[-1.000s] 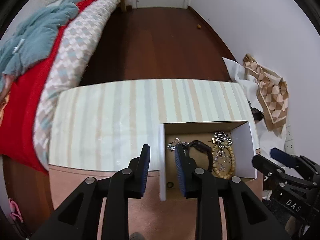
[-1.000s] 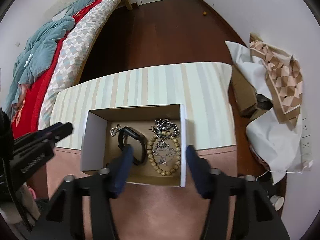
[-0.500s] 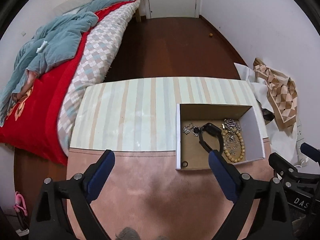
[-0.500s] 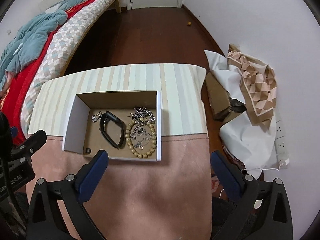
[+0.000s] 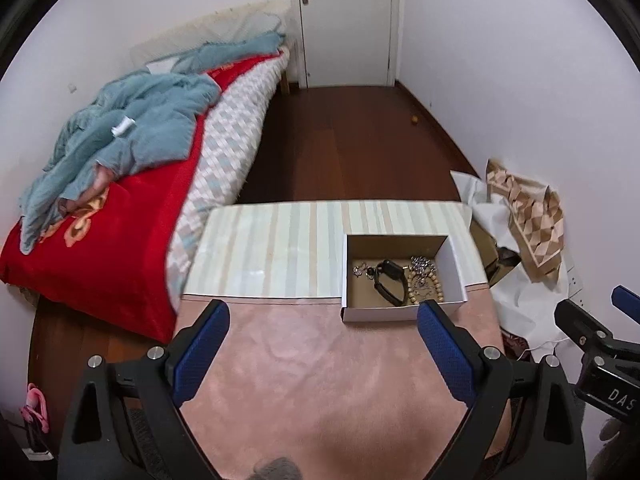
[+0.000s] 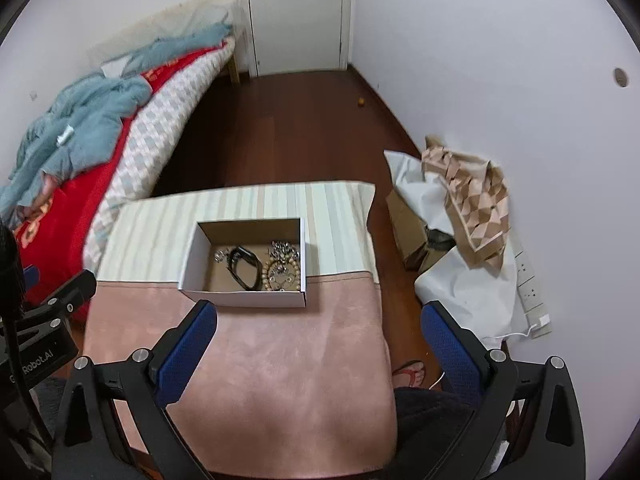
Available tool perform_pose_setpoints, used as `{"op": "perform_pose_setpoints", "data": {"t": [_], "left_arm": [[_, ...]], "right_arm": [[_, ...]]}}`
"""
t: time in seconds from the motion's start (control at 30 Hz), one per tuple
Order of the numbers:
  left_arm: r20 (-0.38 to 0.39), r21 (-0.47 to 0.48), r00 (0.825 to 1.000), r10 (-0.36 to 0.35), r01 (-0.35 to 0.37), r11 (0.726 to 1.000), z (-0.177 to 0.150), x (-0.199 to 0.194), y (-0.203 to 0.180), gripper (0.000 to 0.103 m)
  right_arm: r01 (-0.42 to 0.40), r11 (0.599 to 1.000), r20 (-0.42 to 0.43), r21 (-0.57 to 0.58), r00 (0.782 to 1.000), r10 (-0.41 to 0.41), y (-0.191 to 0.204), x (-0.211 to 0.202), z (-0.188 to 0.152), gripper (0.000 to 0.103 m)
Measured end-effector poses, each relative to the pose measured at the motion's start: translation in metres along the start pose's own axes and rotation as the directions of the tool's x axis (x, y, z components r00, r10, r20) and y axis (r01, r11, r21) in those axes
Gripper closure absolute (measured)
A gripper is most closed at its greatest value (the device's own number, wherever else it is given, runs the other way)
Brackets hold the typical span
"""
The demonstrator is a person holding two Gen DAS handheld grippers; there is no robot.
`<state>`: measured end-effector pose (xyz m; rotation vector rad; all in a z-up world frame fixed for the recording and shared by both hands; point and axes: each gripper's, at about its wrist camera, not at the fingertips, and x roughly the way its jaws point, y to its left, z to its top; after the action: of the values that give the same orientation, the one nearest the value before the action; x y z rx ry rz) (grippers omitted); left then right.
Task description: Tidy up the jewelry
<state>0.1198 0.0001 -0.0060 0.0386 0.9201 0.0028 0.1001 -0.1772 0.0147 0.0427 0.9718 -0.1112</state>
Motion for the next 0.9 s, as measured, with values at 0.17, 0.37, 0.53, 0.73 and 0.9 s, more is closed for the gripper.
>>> {"op": "perform_pose_setpoints", "data": {"t": [0.17,0.37,0.53,0.73,0.9], "left_arm": [[0.063,-0.017,0.998,0.008,-0.007,1.000,-0.003,-0.050,0.005,0.007],[0.101,-0.022,0.995,-0.010,0.012,1.000,-0.009,-0.096,0.010,0.007],[0.111,-0.023,0.994,-0.022,0.025,0.999,-0.015,-0.121,0.012,0.007],[0.090,-0.024,0.995,-0.040,0.042,0.999,-0.021,-0.131,0.012,0.007],[0.085,-0.033,0.996,-0.030,0.033,0.999,-0.019,-0.128,0.010,0.007]], "right_arm": [[-0.012,1.000,0.075,-0.009,0.997,0.013,0.002,-0.060,-0.009,0.000],[-0.010,1.000,0.162,0.008,0.987,0.009,0.000,-0.121,-0.020,0.000],[0.004,1.000,0.199,0.000,0.980,-0.004,0.001,-0.155,-0.028,0.000],[-0.008,1.000,0.193,-0.022,0.981,0.012,0.005,-0.169,-0.033,0.000],[0.000,1.000,0.192,-0.022,0.981,0.004,0.004,-0.161,-0.025,0.000]]}}
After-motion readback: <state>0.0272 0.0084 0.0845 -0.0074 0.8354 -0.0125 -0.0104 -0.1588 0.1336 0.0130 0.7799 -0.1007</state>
